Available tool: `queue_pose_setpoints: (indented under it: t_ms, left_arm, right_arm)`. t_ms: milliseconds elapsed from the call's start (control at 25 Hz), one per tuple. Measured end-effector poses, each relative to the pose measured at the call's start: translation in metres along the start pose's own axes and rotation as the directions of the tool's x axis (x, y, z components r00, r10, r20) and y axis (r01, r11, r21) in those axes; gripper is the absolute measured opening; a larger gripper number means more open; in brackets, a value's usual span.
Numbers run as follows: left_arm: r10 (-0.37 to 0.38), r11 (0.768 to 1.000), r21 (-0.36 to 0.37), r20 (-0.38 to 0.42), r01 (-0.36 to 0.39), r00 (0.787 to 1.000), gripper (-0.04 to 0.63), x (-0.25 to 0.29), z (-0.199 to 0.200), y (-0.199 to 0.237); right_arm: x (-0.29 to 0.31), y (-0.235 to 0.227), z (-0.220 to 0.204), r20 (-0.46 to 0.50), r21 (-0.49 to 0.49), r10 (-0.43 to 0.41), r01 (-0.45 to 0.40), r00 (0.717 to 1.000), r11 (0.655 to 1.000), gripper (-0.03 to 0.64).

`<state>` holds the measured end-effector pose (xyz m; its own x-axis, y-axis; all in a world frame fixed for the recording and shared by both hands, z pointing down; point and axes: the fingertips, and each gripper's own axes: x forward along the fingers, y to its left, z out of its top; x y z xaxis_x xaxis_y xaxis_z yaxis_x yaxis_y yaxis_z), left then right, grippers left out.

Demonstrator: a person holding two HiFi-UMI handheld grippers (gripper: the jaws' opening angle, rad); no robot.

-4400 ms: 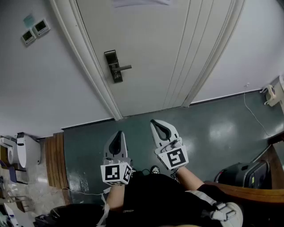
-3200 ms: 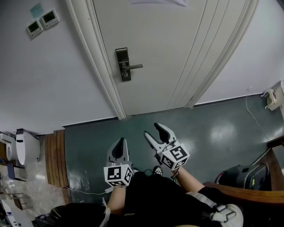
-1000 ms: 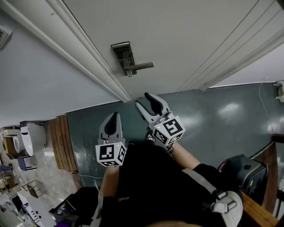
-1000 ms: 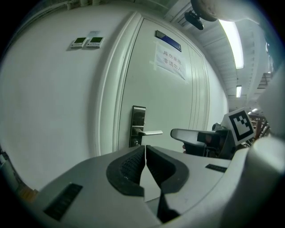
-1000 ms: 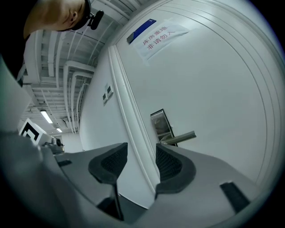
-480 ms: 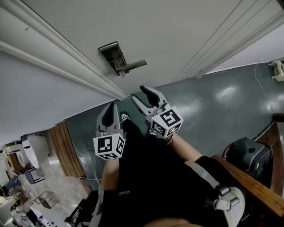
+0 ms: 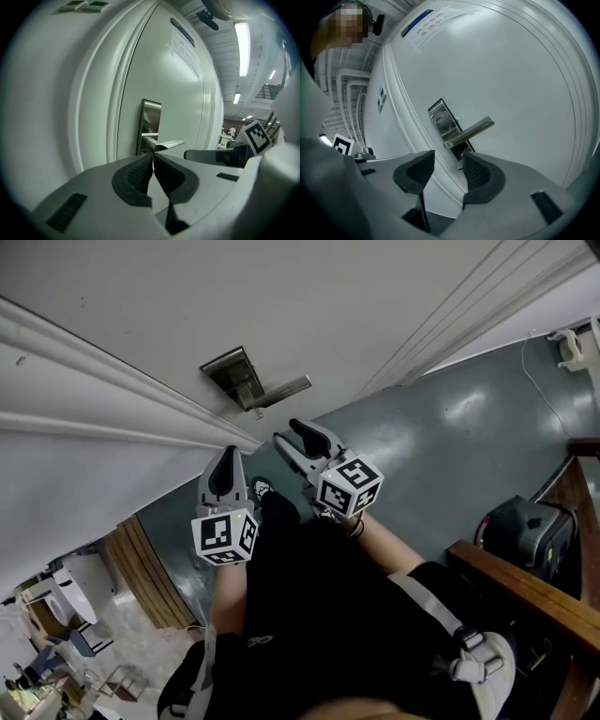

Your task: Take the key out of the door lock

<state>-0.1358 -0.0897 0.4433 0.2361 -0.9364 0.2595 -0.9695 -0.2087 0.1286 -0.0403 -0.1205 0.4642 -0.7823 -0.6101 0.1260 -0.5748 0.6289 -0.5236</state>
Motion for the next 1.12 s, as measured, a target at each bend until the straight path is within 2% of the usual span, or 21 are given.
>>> queue_pose_setpoints:
  t_ms: [320, 560, 760, 960, 1120]
  left_arm:
    - [-0.032, 0.999, -0.022, -0.04, 0.031, 0.999, 0.026, 0.019, -0.017, 0.022]
    - [-0.052, 0.998, -0.029, -0.064, 0.05, 0.997, 0.026, 0.028, -0.029, 0.031]
    - [-0.072, 0.997, -0.037, -0.077, 0.069, 0.994, 0.026, 0.037, -0.036, 0.038]
    - [-0.099, 0.995, -0.039, -0.092, 0.096, 0.991, 0.026, 0.042, -0.041, 0.039]
    - [-0.111, 0.993, -0.04, -0.105, 0.107, 0.988, 0.026, 0.046, -0.044, 0.044]
  right_arm:
    - [0.025, -0.014, -0.015, -0.021, 0.086, -0.036, 0.038, 0.999, 0.996, 0.196]
    - [0.044, -0.014, -0.024, -0.036, 0.111, -0.039, 0.043, 0.999, 0.993, 0.193]
    - [0.059, -0.019, -0.032, -0.039, 0.169, -0.043, 0.049, 0.998, 0.984, 0.19]
    - [0.071, -0.028, -0.038, -0.017, 0.331, -0.044, 0.048, 0.999, 0.942, 0.185]
    - [0.071, -0.041, -0.042, 0.017, 0.447, -0.068, 0.053, 0.998, 0.893, 0.112]
